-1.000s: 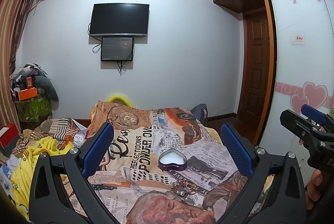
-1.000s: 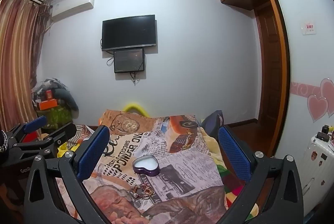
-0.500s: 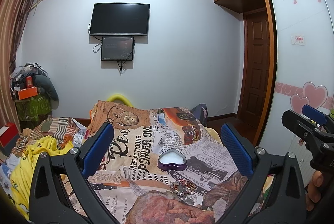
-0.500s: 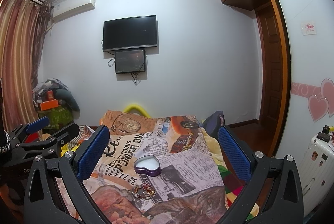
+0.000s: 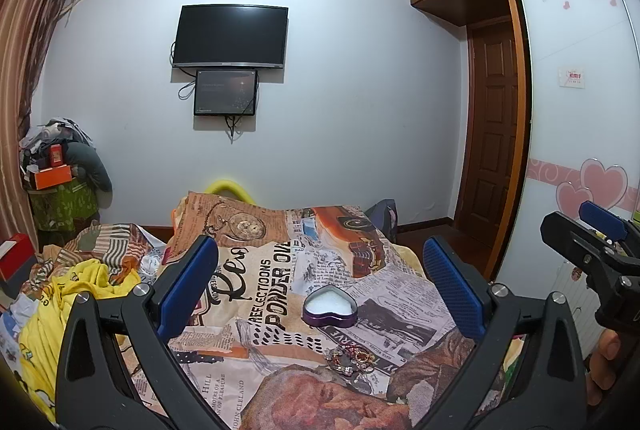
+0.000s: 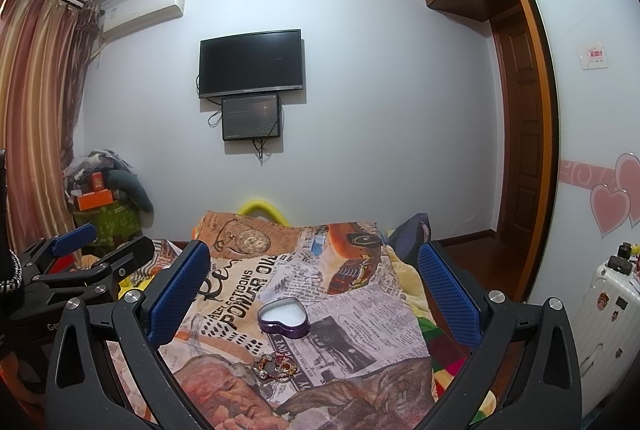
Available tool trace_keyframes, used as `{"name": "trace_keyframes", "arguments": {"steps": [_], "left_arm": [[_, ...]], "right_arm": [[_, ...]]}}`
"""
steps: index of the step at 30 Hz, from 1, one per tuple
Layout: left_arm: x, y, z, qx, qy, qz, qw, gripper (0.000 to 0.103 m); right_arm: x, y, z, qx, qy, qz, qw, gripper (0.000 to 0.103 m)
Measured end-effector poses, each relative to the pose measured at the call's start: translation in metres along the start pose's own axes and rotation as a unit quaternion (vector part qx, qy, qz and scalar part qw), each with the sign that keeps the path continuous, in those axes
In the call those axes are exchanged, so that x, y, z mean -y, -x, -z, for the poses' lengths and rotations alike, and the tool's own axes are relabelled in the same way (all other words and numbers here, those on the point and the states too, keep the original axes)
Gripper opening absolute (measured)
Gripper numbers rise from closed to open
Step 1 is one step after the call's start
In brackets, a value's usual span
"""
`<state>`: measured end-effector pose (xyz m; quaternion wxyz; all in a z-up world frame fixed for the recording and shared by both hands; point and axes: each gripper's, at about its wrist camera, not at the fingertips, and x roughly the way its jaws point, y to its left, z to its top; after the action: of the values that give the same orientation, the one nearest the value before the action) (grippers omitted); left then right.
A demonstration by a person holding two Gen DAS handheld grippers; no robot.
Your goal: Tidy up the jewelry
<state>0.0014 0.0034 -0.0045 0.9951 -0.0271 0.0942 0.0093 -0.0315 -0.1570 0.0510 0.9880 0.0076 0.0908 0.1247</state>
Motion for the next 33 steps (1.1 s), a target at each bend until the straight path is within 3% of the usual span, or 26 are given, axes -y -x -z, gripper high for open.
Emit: {"name": "trace_keyframes", "arguments": {"steps": [33], "left_arm": [[-0.01, -0.017, 0.002, -0.022, 0.006, 0.003, 0.9997, 0.103]], "right_arm": [[0.0, -0.019, 0.01, -0.027, 0.002, -0.003, 1.0, 0.103]]}}
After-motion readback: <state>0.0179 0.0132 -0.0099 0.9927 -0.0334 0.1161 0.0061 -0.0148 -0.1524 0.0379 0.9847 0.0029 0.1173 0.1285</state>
